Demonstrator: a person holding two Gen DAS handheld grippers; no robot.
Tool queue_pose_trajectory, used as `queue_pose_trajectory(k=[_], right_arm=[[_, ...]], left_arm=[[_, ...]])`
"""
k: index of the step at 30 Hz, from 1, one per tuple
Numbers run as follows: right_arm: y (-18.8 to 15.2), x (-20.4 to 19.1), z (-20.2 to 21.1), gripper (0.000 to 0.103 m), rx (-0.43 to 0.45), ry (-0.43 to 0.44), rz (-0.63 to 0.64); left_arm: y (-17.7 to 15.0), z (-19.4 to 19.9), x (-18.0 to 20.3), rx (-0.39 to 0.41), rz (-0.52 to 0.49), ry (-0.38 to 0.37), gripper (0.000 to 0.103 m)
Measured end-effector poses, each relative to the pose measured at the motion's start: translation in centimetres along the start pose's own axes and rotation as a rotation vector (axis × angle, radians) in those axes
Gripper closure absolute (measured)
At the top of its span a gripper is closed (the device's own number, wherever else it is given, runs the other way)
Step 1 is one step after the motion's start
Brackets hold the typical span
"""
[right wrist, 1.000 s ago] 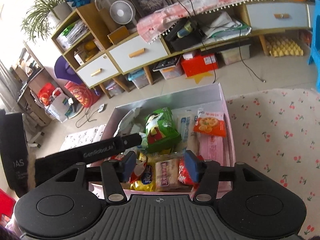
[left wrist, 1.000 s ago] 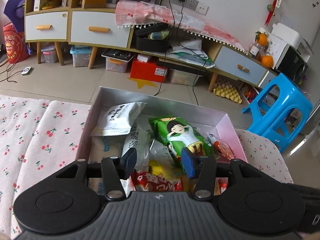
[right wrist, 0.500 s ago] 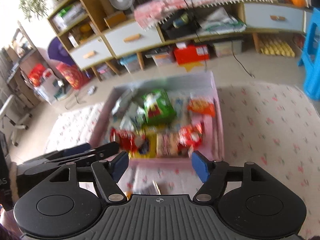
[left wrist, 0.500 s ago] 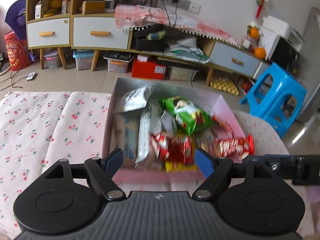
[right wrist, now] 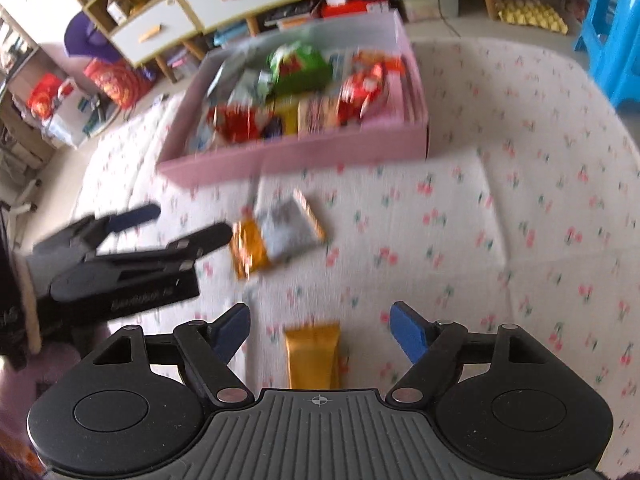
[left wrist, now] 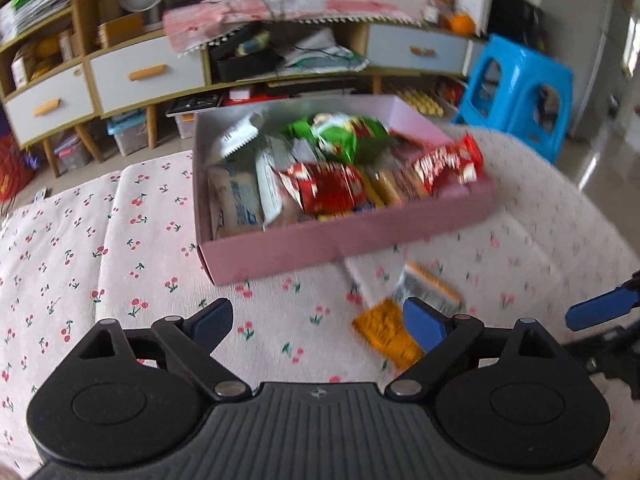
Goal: Organize snacks
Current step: 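Grasp the orange bar with the left tool while the right tool grasps the gold bar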
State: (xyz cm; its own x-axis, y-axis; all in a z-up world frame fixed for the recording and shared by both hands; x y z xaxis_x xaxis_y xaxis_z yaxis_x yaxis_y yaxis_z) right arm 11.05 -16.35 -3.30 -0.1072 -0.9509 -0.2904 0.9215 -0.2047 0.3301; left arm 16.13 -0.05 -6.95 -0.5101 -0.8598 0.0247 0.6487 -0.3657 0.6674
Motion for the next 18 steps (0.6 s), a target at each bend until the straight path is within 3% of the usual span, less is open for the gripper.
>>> queue_pose_trajectory(k=[3, 7, 9, 14, 18], right_arm=[[-1.3, -0.5, -0.9, 0.034, -0.036, -0.022, 0.043], [-2.7, -1.1, -1.8, 0.064, -0.079, -0.036, 0.101], [-3.4, -1.7, -1.9, 0.073, -0.062, -0.05, 0.163], [-3.4, -1.7, -1.8, 0.075, -0.058, -0.051, 0.21], [-1.9, -0.4, -1.8, 0.075, -0.001, -0.107, 0.203]], left_arm=[[-0.9, -0.5, 0.0, -0.015, -0.032, -0.012, 0.012], [-1.6, -1.1, 0.0, -0.03, -0.065, -0.036, 0.012], [-1.9, -1.2, 0.3, -0.026, -0.077, -0.046, 0.012], [-1.7, -1.2, 1.1, -0.006, -0.094, -0.089, 0.014], [-1.4, -1.5, 2.2, -0.001, -0.112, -0.137, 0.015]])
Point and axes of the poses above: each gripper's, at about its wrist camera, not at the fingertips, and z roughly against the way its jaws point, x to its right, y to its top, the point moved 1 cm from there along -z, roughly the way its jaws point
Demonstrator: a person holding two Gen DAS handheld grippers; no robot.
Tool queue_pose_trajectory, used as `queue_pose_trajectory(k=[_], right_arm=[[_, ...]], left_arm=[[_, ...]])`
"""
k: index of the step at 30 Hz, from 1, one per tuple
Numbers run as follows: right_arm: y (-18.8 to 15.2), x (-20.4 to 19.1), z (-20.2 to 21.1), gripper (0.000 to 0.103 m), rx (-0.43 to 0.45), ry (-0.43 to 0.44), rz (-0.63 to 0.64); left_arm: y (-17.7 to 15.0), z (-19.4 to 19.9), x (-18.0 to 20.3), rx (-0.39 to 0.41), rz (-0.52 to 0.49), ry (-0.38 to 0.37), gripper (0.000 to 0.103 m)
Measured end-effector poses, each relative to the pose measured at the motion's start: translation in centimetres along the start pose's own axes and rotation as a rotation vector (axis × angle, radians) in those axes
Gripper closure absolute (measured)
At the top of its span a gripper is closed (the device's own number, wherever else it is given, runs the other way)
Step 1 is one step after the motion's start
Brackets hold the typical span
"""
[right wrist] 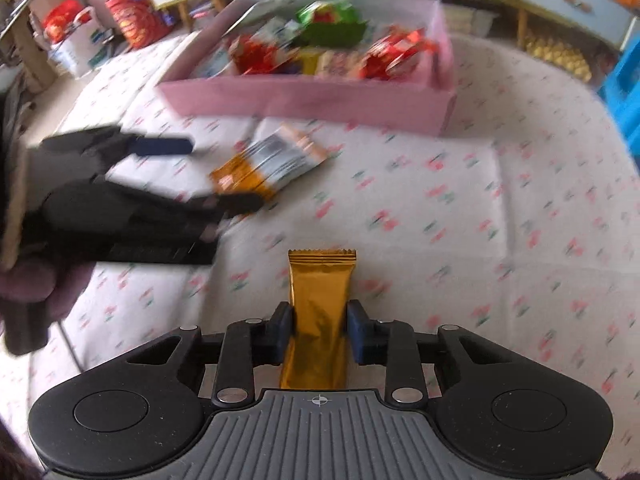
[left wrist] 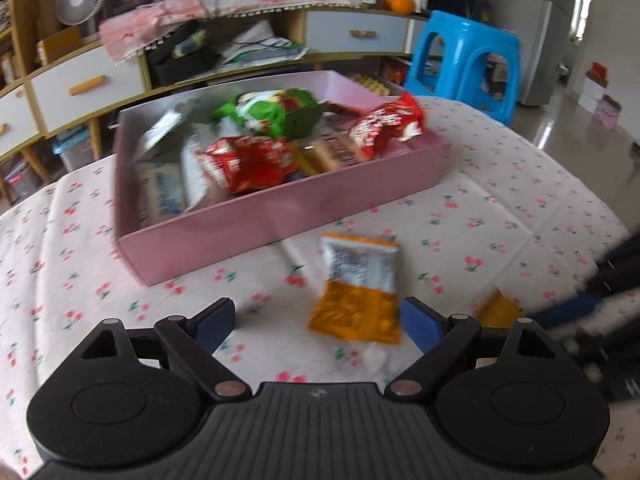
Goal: Organize snacks
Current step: 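Grasp the orange bar with the left tool while the right tool grasps the gold bar, then carry both bars into the pink box and open both tools to release them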
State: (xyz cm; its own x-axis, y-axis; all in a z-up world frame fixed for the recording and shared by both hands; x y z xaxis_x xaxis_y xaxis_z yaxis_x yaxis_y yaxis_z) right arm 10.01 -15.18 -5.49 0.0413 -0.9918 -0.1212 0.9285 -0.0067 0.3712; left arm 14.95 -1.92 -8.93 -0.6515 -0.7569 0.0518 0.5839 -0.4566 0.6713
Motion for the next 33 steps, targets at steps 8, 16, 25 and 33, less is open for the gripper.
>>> queue_pose_trajectory(k=[8, 16, 25, 33], right_arm=[[2.6, 4.1, -1.0, 0.074, 0.101, -0.031, -0.072], [2.8, 4.6, -1.2, 0.063, 0.129, 0.009, -0.093], [1.9, 3.6, -1.2, 0.06, 0.104, -0.025, -0.066], [1.7, 3.4, -1.1, 0.07, 0.098, -0.071, -0.048]], left_arm=[[0.5, -0.9, 1.8, -0.008, -0.03, 0.052, 0.029], [0.4, -0.3, 1.8, 0.005, 0.021, 0.105, 0.049], [0.7, -0.4, 3.0, -0.009, 0.074, 0.163, 0.062], [0.9, 0.1, 3.0, -0.039, 0.16, 0.167, 0.066]])
Point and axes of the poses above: each gripper's, at about its wrist camera, not at the fingertips, and z roughly against the way its jaws point, x to its right, y to its top, the point moved 1 cm from there along -z, roughly the way its jaws point
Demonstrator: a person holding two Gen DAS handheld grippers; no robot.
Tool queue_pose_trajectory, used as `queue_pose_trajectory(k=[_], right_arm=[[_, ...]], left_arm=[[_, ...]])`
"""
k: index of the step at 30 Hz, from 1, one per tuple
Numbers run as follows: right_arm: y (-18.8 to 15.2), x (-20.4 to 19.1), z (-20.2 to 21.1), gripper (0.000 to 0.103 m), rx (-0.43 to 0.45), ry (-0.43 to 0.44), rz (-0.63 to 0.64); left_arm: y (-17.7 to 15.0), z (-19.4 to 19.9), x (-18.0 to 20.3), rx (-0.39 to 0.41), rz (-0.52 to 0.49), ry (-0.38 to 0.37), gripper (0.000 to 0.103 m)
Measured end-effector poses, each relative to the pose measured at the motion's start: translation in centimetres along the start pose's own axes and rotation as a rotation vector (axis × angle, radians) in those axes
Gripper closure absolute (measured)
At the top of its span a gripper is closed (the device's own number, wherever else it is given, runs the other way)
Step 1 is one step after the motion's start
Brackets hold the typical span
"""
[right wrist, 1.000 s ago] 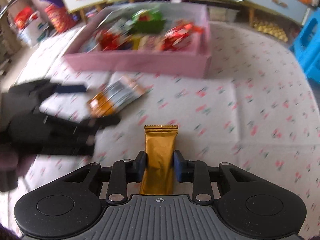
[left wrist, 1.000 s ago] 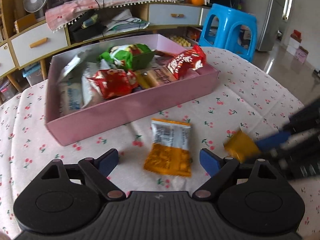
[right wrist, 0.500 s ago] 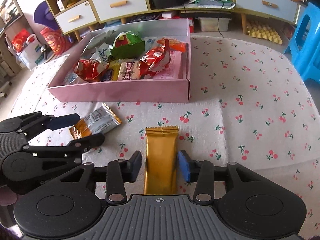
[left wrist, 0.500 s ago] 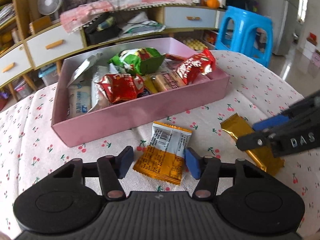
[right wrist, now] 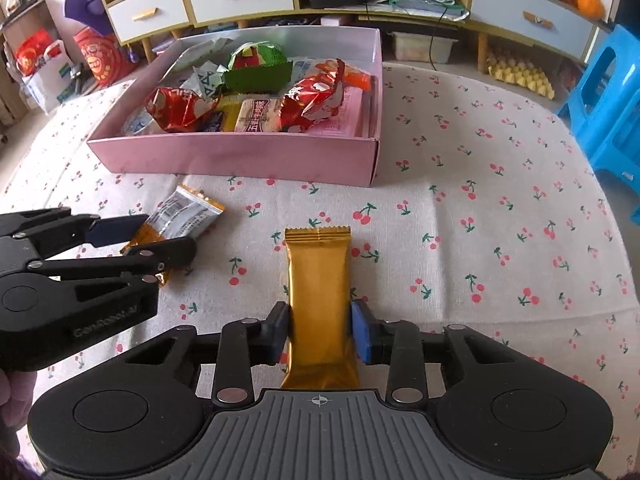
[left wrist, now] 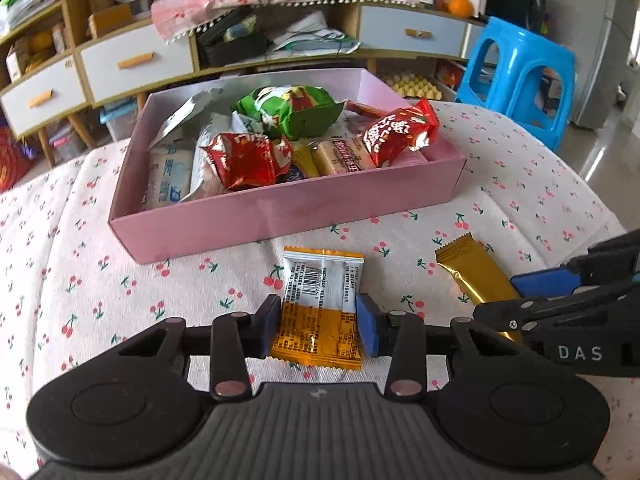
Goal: Organize snacks
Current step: 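Carry both bars into the pink box and open both tools to release them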
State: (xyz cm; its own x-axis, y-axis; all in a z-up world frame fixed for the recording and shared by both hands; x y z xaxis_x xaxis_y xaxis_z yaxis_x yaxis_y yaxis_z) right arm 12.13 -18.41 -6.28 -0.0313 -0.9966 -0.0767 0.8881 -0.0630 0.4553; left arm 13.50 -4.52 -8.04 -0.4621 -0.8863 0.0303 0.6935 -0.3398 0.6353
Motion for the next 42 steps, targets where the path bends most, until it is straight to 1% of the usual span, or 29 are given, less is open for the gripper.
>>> queue_pose_trajectory(k=[5, 10, 13, 17, 21, 26, 30, 34, 36, 39, 42], right_arm=[[0.3, 0.3, 0.1, 0.07, -0.017, 0.018, -0.043], [0.9, 1.2, 0.5, 0.07, -0.035, 0.078, -0.142], [1.3, 1.9, 1.0, 0.07, -0.033, 0.115, -0.195], [2.1, 2.6, 1.7, 0.07, -0.015, 0.157, -0.245], [2.9, 3.0, 2.3, 0.07, 0.008, 0.187, -0.284], [4.1, 3.6, 2.4, 0.07, 0.034, 0.225, -0.328], [5.0, 3.9, 2.2, 0.07, 0.061, 0.252, -0.352], [5.5, 4.0, 1.8, 0.07, 0.071, 0.28, -0.369], [6.0, 4.1, 1.7, 0.07, 0.071, 0.284, -0.358], [7.2, 4.6, 1.6, 0.07, 0.072, 0.291, -0.363], [8.5, 5.0, 1.9, 0.07, 0.111, 0.302, -0.367]], left_arm=[[0.6, 0.9, -0.6, -0.015, 0.06, -0.001, 0.066], [1.0, 2.2, -1.3, -0.028, 0.127, -0.009, 0.066], [1.3, 3.2, -1.9, -0.019, 0.179, -0.013, 0.066], [1.4, 4.3, -2.7, 0.012, 0.254, -0.038, 0.066], [1.7, 4.8, -3.1, 0.04, 0.297, -0.043, 0.066], [2.8, 5.0, -3.5, 0.092, 0.292, -0.016, 0.066], [3.1, 4.5, -4.4, 0.118, 0.329, -0.018, 0.066], [3.4, 3.9, -5.4, 0.126, 0.383, -0.004, 0.066], [3.7, 3.6, -6.1, 0.12, 0.412, 0.001, 0.066], [4.5, 3.4, -6.7, 0.126, 0.408, 0.023, 0.066], [5.5, 3.1, -7.2, 0.141, 0.401, 0.036, 0.066]])
Point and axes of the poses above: each gripper's, at about its wrist camera, not at the fingertips, and z roughly against the way its jaws point, x to its right, y to its top, the point moved 1 cm from there along -z, roughly the way its jaws point
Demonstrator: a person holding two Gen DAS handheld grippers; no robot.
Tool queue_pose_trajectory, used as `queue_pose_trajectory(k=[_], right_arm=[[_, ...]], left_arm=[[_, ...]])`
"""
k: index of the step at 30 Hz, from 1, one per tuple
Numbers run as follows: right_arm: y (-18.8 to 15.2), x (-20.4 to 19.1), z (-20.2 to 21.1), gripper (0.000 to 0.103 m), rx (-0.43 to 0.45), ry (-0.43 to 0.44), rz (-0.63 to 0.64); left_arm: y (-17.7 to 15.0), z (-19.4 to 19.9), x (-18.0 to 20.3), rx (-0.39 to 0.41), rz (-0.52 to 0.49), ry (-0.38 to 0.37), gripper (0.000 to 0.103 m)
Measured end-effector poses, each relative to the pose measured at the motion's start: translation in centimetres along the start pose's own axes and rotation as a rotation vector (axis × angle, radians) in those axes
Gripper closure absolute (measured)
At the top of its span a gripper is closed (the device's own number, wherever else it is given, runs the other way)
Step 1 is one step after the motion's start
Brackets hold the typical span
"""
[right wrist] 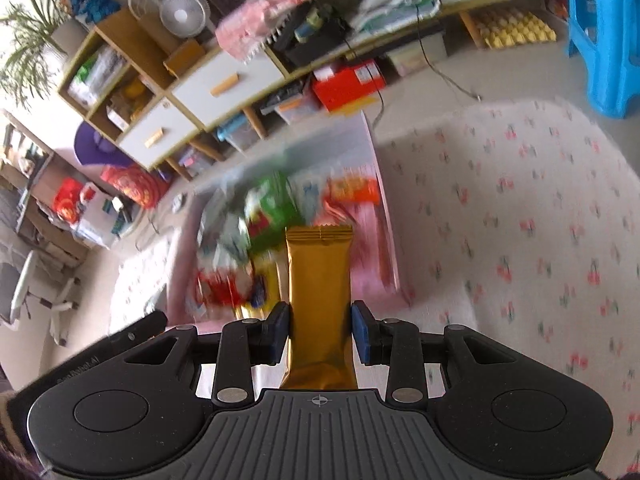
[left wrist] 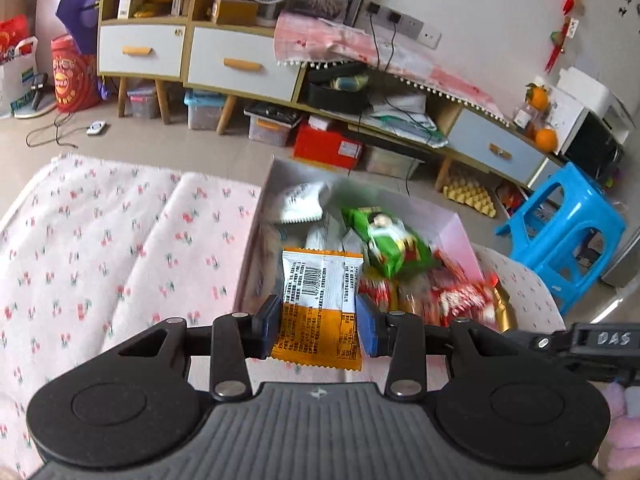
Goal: Organize snacks
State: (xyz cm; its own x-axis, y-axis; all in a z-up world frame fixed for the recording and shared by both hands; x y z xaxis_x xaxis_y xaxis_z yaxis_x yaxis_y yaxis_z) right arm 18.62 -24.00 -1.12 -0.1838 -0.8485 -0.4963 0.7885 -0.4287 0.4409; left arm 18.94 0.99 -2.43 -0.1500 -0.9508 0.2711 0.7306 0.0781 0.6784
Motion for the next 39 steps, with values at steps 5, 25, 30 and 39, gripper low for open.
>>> queue_pose_trajectory(k=[5, 25, 30, 39], right_arm=[[2.7, -0.5, -0.6, 0.07, 0.064, 0.04, -0.015], [5.2, -0.9, -4.7, 0.047, 0.132, 0.017, 0.046], [4.2, -0.6, -2.6, 0.043, 0.126, 0.004, 0.034], [-0.1, -0.9, 2.8, 0.029, 0.132, -0.076, 0.073]], left_arm=[[0.8, -1.3, 0.4, 0.015, -0.023, 0.009, 0.066], [1.4, -3.1, 1.0, 0.029, -0.107, 0.063, 0.037], [0.7, -1.6, 1.3, 0.012, -0.096, 0.06, 0.027], [-2.2, 2.8, 2.4, -0.037, -0.097, 0.073, 0.008]])
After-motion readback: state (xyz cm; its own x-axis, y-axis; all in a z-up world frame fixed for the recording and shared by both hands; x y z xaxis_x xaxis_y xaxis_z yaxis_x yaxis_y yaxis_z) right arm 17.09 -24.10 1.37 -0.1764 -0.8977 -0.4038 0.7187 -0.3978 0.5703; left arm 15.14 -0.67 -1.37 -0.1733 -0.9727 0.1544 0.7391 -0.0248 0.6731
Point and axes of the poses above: each gripper's, at about its wrist camera, not at the fingertips, and z roughly against the way its jaws point, x to its right, y to its top, the point moved 1 cm from there along -z, roughly the way its jaws point
